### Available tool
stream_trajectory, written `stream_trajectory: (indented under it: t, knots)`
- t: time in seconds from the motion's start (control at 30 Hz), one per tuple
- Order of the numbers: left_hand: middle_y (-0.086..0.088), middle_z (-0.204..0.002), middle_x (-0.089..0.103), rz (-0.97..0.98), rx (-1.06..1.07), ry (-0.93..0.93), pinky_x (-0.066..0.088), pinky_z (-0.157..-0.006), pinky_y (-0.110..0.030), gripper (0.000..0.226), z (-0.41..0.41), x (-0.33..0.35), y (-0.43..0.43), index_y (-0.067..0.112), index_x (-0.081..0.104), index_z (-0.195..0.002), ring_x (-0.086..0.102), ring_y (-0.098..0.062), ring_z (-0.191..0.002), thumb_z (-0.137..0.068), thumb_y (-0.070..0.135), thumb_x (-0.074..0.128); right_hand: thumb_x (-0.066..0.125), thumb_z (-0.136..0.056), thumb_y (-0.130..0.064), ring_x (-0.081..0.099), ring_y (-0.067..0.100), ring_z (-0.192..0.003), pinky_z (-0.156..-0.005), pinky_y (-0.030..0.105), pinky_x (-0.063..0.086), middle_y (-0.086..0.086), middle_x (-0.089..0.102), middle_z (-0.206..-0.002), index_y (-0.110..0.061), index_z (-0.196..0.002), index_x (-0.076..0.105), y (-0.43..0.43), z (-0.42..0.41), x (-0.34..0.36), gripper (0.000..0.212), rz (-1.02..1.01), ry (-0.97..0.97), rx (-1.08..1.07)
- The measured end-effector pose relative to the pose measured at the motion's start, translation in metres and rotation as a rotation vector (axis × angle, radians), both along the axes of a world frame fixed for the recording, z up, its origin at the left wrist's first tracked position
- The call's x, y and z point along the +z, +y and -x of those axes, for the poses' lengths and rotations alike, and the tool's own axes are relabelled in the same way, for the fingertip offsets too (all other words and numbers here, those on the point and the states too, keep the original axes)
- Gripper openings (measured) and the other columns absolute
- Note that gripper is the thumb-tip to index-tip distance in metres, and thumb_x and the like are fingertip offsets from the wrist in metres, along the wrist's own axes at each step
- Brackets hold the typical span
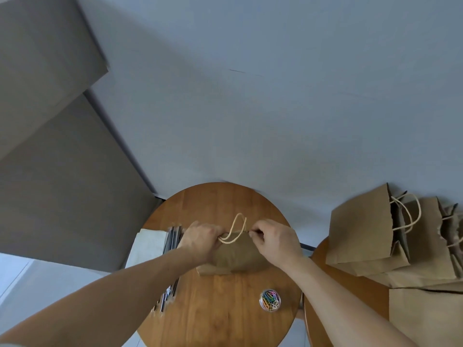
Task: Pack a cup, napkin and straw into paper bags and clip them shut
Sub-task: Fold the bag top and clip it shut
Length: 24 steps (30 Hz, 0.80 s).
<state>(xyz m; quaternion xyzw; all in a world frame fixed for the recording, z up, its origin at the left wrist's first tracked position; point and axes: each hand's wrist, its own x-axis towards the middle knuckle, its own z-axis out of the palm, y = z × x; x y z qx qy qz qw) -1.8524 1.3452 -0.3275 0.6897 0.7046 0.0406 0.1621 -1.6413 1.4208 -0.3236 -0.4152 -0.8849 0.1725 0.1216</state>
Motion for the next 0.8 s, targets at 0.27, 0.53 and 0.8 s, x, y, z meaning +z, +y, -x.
stream_trajectory:
  t: [0.27, 0.53, 0.8]
  knots:
    - [0.013, -0.061, 0.048, 0.214, 0.114, -0.12, 0.032, -0.053, -0.03, 0.037, 0.006, -0.002, 0.021, 0.033, 0.039, -0.064, 0.051, -0.012, -0.06, -0.101, 0.033, 0.043, 0.056, -0.096, -0.021, 0.058, 0.008, -0.076, -0.065, 0.023, 0.044, -0.012, 0.062, -0.087, -0.022, -0.098, 0.064, -0.002, -0.042, -0.029, 0.009, 0.207, 0.144, -0.504]
    - [0.015, -0.057, 0.043, 0.14, 0.116, -0.145, 0.028, -0.047, -0.023, 0.037, 0.007, -0.011, 0.016, 0.036, 0.037, -0.065, 0.045, -0.011, -0.057, -0.099, 0.033, 0.049, 0.05, -0.091, -0.018, 0.066, 0.015, -0.08, -0.054, 0.026, 0.041, 0.0, 0.068, -0.084, -0.012, -0.087, 0.07, -0.064, -0.064, -0.127, 0.021, 0.657, -0.514, -0.293]
    - [0.004, -0.071, 0.062, 0.152, 0.122, -0.178, 0.05, -0.063, -0.037, 0.02, 0.006, -0.008, 0.007, 0.021, 0.06, -0.086, 0.061, -0.022, -0.072, -0.1, 0.03, 0.048, 0.057, -0.093, -0.03, 0.066, 0.018, -0.091, -0.065, 0.025, 0.045, -0.001, 0.071, -0.102, -0.02, -0.107, 0.066, -0.081, -0.063, -0.152, 0.019, 0.573, -0.641, -0.262]
